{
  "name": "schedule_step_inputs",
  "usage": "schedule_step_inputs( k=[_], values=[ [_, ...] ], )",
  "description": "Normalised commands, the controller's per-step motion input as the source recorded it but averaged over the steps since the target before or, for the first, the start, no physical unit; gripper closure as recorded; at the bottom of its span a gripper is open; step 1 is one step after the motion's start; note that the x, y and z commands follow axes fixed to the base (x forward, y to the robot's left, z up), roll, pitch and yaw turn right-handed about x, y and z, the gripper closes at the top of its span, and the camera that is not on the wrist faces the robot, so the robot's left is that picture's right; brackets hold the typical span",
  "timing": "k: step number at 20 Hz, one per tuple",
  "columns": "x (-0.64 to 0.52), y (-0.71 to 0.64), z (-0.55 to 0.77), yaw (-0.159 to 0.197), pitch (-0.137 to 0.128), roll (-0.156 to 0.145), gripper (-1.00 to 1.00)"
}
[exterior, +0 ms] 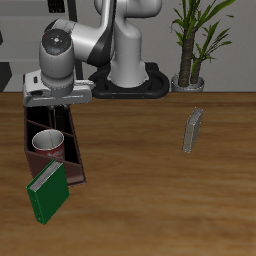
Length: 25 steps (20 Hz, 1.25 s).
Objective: Place the red mug into the right desk caddy's left compartment and place the black book into the right desk caddy's front compartment
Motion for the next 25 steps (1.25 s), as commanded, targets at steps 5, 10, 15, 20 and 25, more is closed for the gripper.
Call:
schedule_step_inputs(
  k=[5,10,15,20,25],
  values=[
    [0.06,-0.04,-0.09,-0.004,0.013,-0.026,1.00],
    [0.07,-0.12,-0.06,-0.023,0.014,-0.060,-1.00],
    [0.03,-0.03,-0.03,-0.005,0.002,0.002,-1.00],
    [-0.02,0.00,0.07,-0.015,-0.009,-0.008,-1.00],
    [-0.03,0.06,0.09,0.004,-0.017,0.000,-1.00]
  ],
)
